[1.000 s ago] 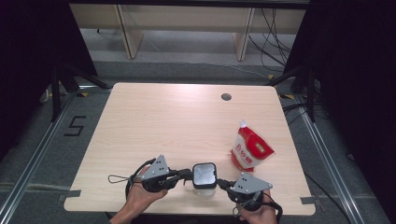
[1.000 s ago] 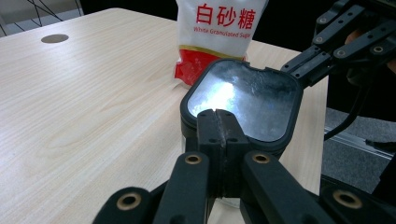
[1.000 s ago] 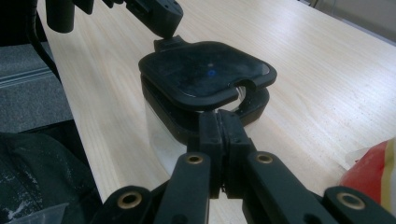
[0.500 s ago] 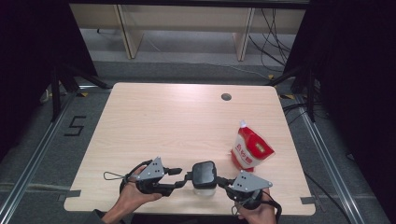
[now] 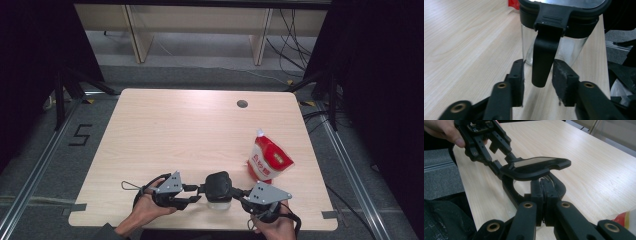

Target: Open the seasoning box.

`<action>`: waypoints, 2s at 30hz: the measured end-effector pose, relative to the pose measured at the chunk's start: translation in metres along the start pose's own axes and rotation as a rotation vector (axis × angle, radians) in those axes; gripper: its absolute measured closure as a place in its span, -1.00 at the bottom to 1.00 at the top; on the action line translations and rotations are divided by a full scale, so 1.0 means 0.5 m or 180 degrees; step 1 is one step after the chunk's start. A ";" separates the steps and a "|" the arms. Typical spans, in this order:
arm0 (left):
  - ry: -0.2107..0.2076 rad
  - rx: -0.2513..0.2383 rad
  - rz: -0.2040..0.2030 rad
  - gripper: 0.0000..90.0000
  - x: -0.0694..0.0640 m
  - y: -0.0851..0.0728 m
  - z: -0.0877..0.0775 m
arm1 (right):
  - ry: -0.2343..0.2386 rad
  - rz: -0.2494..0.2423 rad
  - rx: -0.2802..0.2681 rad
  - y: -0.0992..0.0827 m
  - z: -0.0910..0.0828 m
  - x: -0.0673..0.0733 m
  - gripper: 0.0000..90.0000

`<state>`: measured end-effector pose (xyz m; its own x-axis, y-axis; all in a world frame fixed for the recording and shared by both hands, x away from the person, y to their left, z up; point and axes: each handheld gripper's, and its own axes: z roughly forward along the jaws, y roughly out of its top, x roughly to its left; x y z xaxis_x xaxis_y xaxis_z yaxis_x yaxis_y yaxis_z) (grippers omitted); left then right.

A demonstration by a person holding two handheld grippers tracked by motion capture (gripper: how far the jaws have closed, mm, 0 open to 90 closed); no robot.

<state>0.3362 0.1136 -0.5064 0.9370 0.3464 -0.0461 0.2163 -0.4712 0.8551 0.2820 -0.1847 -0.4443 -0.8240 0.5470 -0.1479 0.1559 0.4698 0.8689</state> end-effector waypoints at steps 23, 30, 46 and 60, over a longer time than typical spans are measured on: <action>0.0205 0.0151 0.0037 0.65 -0.017 0.006 0.007 | 0.0053 -0.0087 -0.0122 0.043 0.013 0.014 0.99; 0.0205 0.0158 0.0012 0.65 -0.019 0.007 0.008 | 0.0075 -0.0147 -0.0143 0.060 0.026 0.021 0.99; 0.0327 0.0185 -0.0066 0.65 -0.031 0.011 0.010 | 0.0180 -0.0288 -0.0114 0.108 0.058 0.042 0.99; 0.0378 0.0174 -0.0128 0.65 -0.036 0.012 0.012 | 0.0201 -0.0323 -0.0091 0.120 0.074 0.053 0.98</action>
<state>0.3222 0.0998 -0.5035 0.8889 0.4578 -0.0156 0.2706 -0.4974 0.8243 0.2896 -0.1162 -0.4135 -0.8676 0.4525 -0.2064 0.0553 0.5002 0.8642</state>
